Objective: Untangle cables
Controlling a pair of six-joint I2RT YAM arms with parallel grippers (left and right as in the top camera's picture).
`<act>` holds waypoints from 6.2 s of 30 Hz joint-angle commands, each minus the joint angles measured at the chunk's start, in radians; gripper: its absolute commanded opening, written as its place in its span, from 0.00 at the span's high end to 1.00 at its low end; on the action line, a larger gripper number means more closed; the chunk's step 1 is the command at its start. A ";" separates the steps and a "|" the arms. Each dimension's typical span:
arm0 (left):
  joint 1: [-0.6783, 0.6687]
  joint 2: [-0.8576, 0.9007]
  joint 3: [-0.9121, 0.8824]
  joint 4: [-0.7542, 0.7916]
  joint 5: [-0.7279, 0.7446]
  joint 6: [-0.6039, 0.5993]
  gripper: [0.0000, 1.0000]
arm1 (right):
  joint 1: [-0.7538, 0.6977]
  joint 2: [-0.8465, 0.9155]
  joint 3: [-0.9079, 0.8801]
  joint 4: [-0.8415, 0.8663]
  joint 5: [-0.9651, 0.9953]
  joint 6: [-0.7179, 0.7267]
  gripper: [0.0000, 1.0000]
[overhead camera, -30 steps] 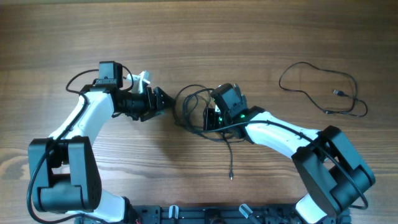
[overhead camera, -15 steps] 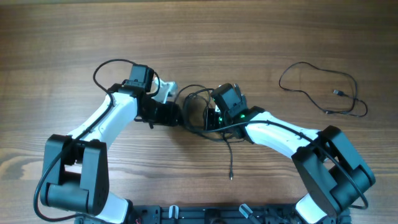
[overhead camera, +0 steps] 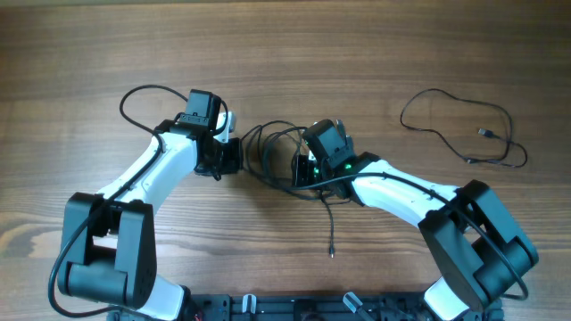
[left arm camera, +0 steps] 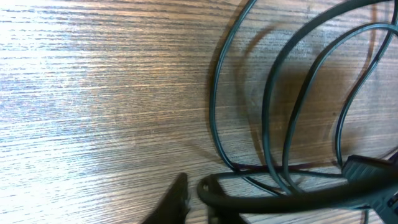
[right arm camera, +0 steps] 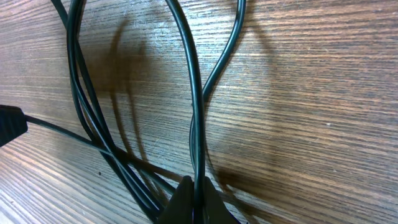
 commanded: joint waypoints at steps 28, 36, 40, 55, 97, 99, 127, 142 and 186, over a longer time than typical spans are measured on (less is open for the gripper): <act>0.235 0.000 0.002 -0.085 -0.498 -0.454 0.96 | -0.409 -0.168 -0.002 -0.315 0.066 -0.192 0.96; 0.319 0.000 -0.010 -0.108 -0.411 -0.518 0.96 | -0.546 -0.637 0.256 -0.338 -0.132 -0.370 0.96; 0.319 0.000 -0.072 -0.069 -0.411 -0.518 0.96 | -0.546 -0.734 0.459 -0.253 -0.111 -0.369 0.96; 0.319 0.000 -0.146 0.000 -0.393 -0.518 0.96 | -0.546 -0.656 0.516 -0.117 0.626 -0.367 0.94; 0.316 0.000 -0.146 0.003 -0.351 -0.518 0.96 | -1.088 0.052 1.008 -1.019 0.182 -0.341 0.84; 0.316 0.000 -0.146 0.003 -0.351 -0.519 0.96 | -1.088 0.053 0.980 -1.016 0.111 -0.341 0.38; 0.046 -0.055 -0.146 0.276 0.104 -0.135 0.36 | -0.533 0.063 0.741 -0.923 -0.055 -0.526 0.06; 0.452 -0.105 -0.146 0.074 0.009 -0.285 0.30 | 0.053 0.235 0.460 -0.428 0.123 -0.084 0.23; 0.452 -0.105 -0.146 0.047 0.010 -0.286 0.31 | -0.756 -0.410 0.799 -0.499 0.388 -0.344 0.95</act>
